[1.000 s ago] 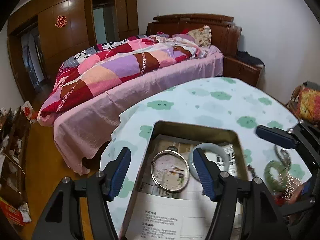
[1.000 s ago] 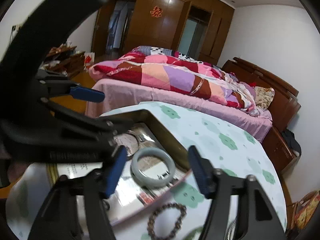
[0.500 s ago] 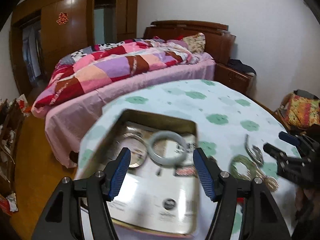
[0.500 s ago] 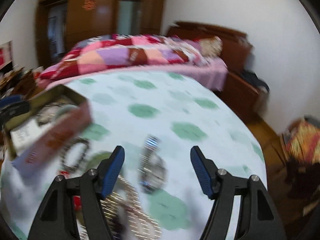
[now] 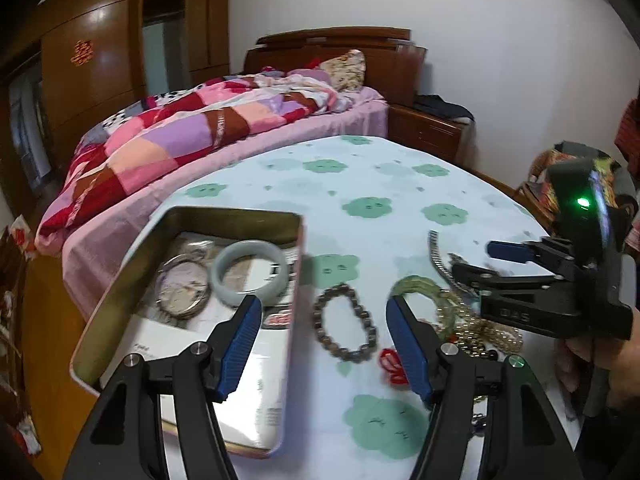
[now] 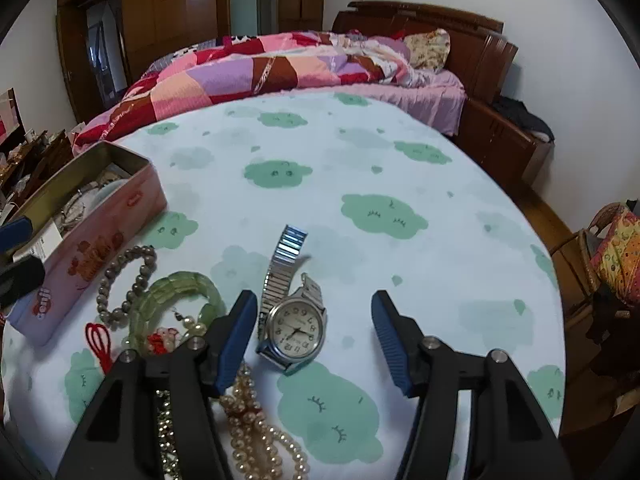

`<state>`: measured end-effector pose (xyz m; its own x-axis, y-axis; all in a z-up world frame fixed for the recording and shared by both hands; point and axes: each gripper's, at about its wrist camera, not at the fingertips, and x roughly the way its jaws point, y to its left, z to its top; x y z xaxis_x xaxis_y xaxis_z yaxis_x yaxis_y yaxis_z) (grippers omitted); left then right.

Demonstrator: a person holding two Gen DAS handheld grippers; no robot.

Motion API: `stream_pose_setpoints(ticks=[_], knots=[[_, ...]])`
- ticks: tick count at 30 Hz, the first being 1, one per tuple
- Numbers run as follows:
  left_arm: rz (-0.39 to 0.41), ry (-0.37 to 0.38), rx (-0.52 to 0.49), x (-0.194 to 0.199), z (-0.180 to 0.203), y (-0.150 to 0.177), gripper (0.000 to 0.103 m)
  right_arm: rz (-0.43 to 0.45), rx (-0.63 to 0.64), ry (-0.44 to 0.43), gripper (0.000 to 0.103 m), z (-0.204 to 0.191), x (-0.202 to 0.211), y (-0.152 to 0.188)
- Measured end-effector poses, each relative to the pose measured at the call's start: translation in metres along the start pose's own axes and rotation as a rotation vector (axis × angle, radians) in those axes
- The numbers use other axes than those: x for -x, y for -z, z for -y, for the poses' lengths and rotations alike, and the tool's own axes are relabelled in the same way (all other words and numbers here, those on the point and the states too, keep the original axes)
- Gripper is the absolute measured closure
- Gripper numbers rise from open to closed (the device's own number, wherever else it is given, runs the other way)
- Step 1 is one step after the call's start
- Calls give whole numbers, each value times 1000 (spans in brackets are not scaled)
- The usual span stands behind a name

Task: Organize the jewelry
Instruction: 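Grasp the green jade bangle with the left gripper while the right gripper grasps the wristwatch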

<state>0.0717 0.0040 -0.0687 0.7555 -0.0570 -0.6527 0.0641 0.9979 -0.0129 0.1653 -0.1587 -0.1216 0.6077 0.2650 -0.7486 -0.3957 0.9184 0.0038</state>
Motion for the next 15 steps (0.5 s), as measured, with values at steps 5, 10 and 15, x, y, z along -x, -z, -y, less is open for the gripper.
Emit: stream_pose_setpoints(ticks=[5,10,15], knots=[[-20,34,-60,-18,20,-3,38,-29,4,-24,56,-1,-6,2],[-63,77,-60,-34,29,-4,39,-29,17,-28,65,-5,-6,4],[-110,98,-93,-50,40,-2,52,-40,4,-47,65,-4,-7,4]])
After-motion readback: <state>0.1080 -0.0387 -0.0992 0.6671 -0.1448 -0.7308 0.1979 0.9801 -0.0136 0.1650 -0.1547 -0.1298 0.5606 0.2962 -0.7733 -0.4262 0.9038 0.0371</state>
